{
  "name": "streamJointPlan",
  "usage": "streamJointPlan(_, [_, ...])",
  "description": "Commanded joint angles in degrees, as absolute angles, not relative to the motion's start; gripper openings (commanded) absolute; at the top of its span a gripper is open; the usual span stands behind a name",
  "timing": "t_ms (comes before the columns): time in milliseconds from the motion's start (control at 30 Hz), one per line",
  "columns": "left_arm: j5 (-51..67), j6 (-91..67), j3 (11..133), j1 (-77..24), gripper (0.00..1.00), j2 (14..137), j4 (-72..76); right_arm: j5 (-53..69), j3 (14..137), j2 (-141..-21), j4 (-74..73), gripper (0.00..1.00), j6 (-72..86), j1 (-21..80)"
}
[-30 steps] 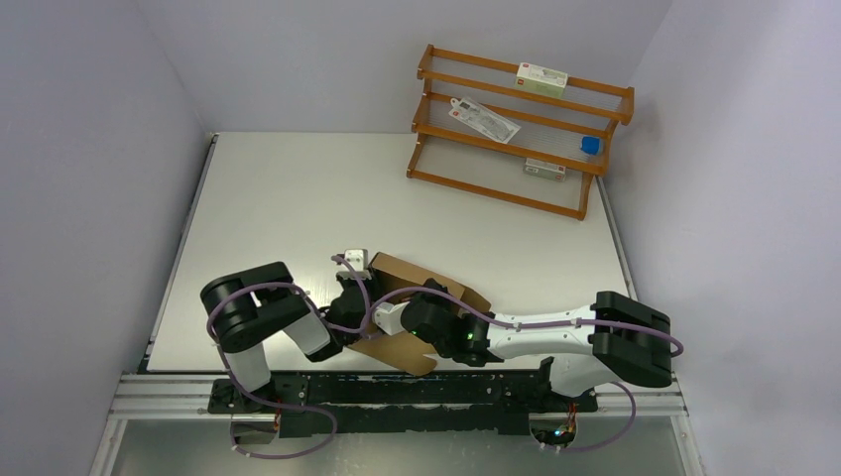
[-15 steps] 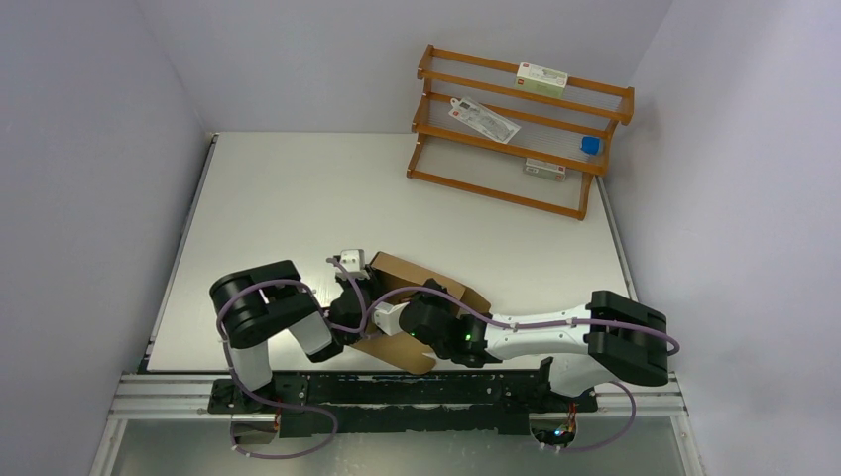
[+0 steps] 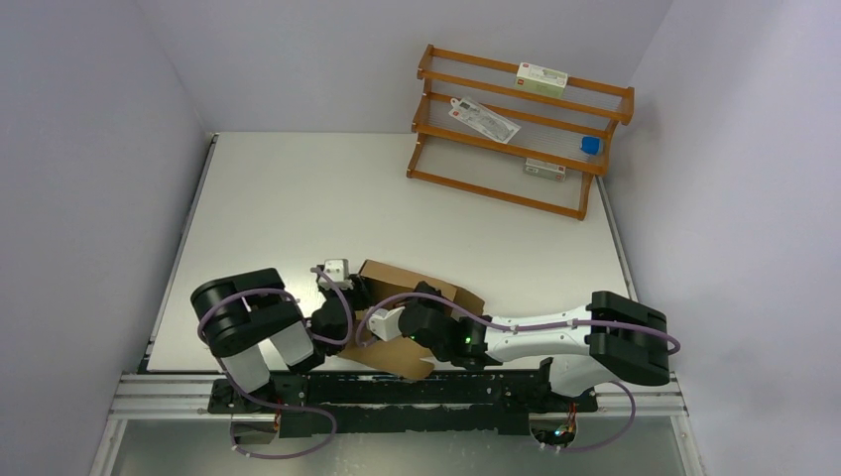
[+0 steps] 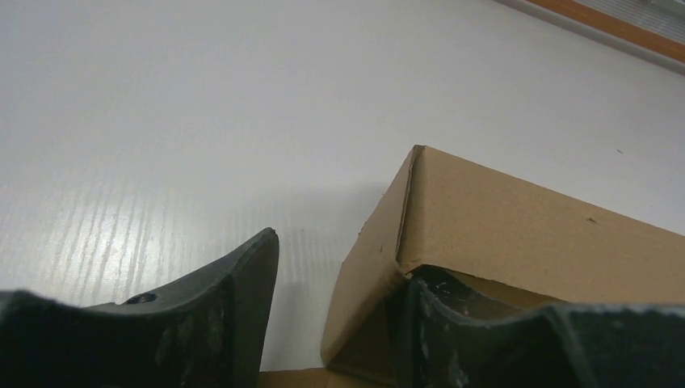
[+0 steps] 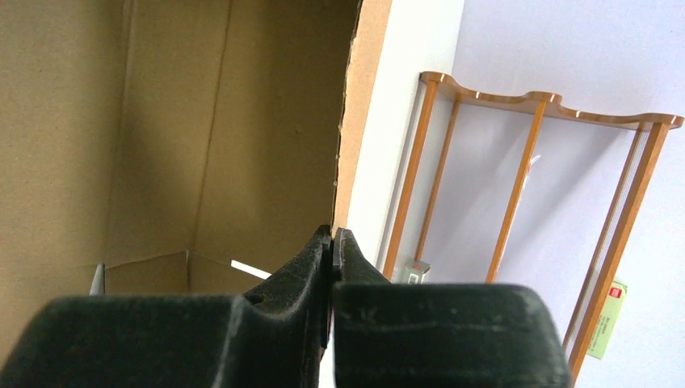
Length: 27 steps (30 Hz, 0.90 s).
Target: Fold the paper box
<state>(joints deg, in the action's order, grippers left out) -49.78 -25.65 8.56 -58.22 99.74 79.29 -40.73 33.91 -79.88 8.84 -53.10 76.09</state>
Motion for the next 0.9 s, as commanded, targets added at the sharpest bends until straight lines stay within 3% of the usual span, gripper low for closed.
streamJointPlan(0, [-52.8,-24.6,5.4,-56.9,0.56,97.5,80.4,-42.3,32.3,-80.3,6.6,0.05,-53.3,76.1])
streamJointPlan(167, [-50.6,-24.7,1.3,-57.0,0.64,92.4,82.9,-42.7,32.6,-81.3,9.4,0.08,-54.6,75.9])
streamJointPlan(433, [-49.3,-30.5,1.7,-57.1,0.75,77.3,62.0,-44.0,33.9,-84.1,13.0,0.08,-56.7,75.8])
streamJointPlan(600, [-47.5,-29.1,1.4,-57.0,0.81,77.4,63.7,-43.4,34.9,-85.9,13.8,0.08,-57.2,75.8])
streamJointPlan(700, [-45.3,-29.6,0.3,-57.1,0.9,77.0,66.3,-42.9,35.3,-86.0,14.0,0.08,-57.9,75.3])
streamJointPlan(867, [-43.2,-32.5,-2.0,-57.1,0.91,67.3,57.0,-41.9,35.4,-85.7,16.4,0.09,-60.7,73.7])
